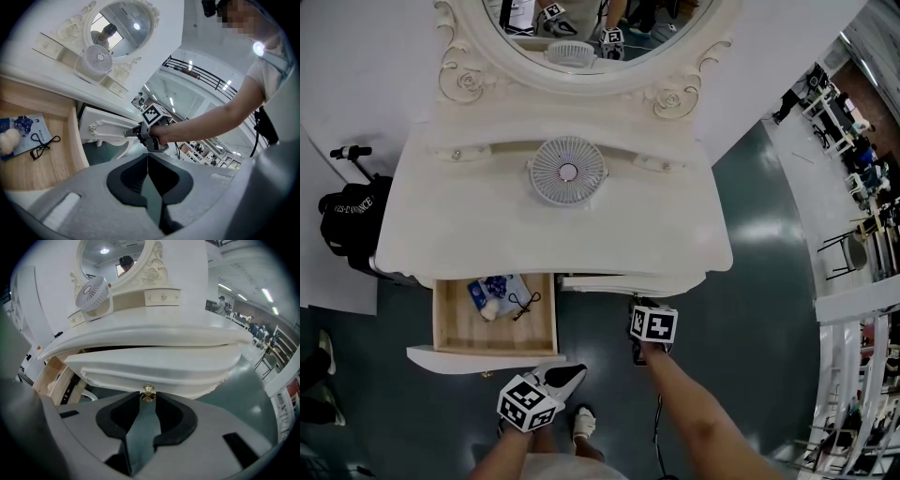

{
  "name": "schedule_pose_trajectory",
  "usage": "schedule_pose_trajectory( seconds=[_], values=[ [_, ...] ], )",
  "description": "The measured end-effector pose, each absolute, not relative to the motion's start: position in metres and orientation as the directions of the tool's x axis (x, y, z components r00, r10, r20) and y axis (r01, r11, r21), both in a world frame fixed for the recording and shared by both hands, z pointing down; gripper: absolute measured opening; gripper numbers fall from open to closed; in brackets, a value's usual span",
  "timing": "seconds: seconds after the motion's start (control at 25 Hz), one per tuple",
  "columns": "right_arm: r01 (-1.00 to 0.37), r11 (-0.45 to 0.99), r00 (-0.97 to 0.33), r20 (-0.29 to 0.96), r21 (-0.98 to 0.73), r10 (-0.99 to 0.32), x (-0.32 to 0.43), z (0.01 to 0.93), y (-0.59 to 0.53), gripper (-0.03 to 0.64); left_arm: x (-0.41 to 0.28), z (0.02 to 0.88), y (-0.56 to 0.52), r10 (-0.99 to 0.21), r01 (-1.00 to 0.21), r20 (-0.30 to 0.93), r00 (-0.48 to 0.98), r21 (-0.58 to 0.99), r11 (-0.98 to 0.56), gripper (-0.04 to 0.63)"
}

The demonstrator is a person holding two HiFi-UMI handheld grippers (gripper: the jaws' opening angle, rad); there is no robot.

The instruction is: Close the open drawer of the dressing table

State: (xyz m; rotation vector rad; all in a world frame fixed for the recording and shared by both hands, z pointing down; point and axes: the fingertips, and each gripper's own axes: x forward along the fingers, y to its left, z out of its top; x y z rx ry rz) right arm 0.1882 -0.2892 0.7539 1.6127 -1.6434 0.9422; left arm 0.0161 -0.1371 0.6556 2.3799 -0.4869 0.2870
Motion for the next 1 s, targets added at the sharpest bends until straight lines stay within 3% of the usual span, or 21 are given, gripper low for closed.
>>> schedule_pose_trajectory(
  seconds=[0.28, 1.0],
  values=[
    [-0.999, -0.008, -0.037, 0.838, -0.05, -0.544, 0.188, 0.753, -0.302, 0.115, 0.02, 0.648, -0.149, -0.275, -0.422, 0.327, 0.904, 0.59, -0.688, 0.011],
    [-0.999, -0.006, -0.042, 0.83, -0.054, -0.557, 0.187, 0.754, -0.326, 0.117, 0.057, 0.65, -0.222, -0.252, -0.514, 0.471, 0.845, 0.587, -0.626, 0.009]
  ],
)
